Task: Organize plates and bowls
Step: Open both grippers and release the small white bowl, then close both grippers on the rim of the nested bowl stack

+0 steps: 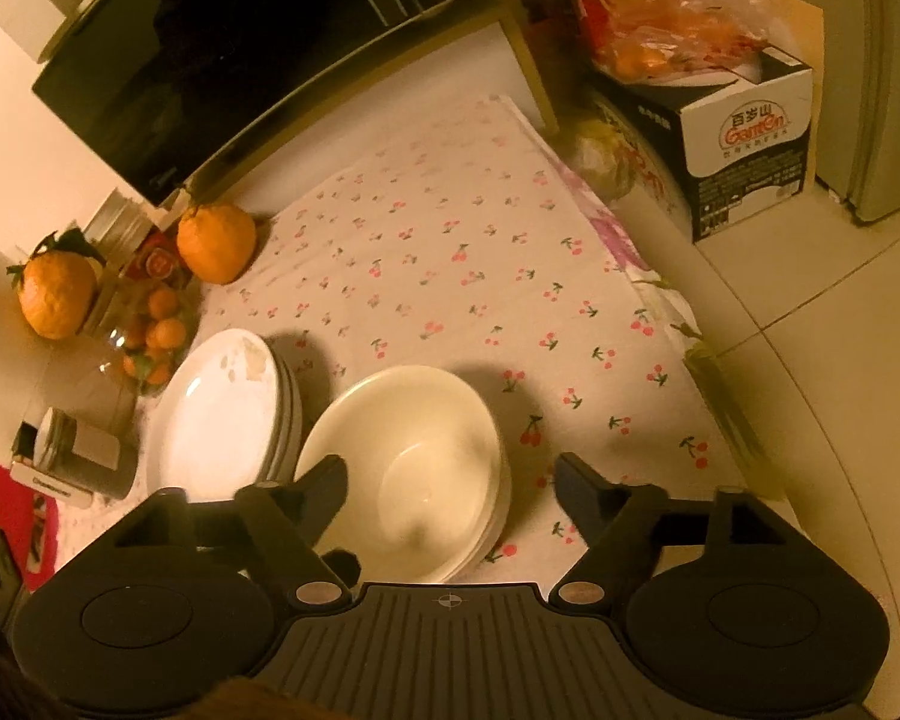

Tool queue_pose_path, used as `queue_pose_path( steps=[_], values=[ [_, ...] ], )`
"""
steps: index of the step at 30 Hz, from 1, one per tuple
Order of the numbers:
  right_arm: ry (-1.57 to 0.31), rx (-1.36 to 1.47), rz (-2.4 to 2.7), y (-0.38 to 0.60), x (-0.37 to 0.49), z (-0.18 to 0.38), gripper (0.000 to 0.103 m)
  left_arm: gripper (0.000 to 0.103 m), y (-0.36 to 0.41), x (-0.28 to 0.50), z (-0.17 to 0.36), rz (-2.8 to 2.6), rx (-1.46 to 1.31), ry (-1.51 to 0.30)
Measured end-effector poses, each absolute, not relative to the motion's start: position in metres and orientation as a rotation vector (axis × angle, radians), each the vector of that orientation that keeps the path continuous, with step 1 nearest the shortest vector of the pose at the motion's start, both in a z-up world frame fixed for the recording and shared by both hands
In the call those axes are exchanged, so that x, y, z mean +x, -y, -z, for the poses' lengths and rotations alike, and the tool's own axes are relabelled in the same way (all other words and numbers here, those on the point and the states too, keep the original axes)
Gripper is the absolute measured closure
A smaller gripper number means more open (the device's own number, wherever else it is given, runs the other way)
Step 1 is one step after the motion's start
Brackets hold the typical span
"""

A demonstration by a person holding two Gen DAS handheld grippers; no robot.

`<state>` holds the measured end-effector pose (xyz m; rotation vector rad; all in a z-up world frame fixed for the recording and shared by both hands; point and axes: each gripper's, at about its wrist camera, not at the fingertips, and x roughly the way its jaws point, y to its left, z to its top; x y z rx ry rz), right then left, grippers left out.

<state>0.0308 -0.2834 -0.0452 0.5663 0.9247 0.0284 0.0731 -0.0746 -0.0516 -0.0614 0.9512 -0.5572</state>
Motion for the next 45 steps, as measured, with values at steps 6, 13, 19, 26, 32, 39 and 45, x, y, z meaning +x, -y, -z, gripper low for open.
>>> queue_pose_path(
  steps=[6, 13, 19, 26, 32, 39, 45],
  values=[
    [-0.893, 0.573, -0.039, 0.288, 0.032, 0.056, 0.015, 0.004, 0.075, 0.063, 0.056, 0.656, -0.014, -0.877],
    [-0.873, 0.604, -0.033, 0.294, 0.035, 0.07, 0.015, 0.002, 0.086, 0.053, 0.068, 0.717, 0.12, -0.813],
    [-0.867, 0.595, -0.015, 0.295, 0.039, 0.078, 0.015, 0.002, 0.094, 0.057, 0.078, 0.734, 0.158, -0.806],
    [-0.894, 0.556, -0.031, 0.286, 0.046, 0.084, 0.015, 0.002, 0.101, 0.061, 0.083, 0.741, 0.197, -0.796],
    [-0.906, 0.545, -0.029, 0.281, 0.05, 0.087, 0.015, 0.004, 0.105, 0.064, 0.085, 0.748, 0.205, -0.79],
    [-0.919, 0.558, -0.015, 0.281, 0.053, 0.089, 0.021, 0.008, 0.106, 0.067, 0.087, 0.762, 0.193, -0.797],
    [-0.927, 0.569, -0.028, 0.28, 0.054, 0.09, 0.038, 0.013, 0.109, 0.065, 0.087, 0.771, 0.216, -0.791]
  ],
)
